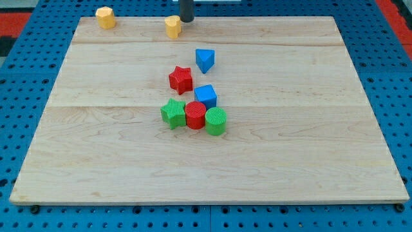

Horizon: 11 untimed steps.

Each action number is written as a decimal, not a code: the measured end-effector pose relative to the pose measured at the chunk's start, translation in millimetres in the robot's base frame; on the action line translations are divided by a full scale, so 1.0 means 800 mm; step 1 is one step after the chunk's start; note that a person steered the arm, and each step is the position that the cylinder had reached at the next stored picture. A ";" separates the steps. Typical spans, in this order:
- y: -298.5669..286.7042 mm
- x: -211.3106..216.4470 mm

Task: Move the yellow heart towards the yellow hexagon

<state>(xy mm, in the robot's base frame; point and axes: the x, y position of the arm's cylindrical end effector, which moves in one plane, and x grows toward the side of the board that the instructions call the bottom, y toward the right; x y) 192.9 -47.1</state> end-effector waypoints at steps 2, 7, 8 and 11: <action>0.053 0.056; -0.020 0.070; -0.046 0.072; -0.098 0.041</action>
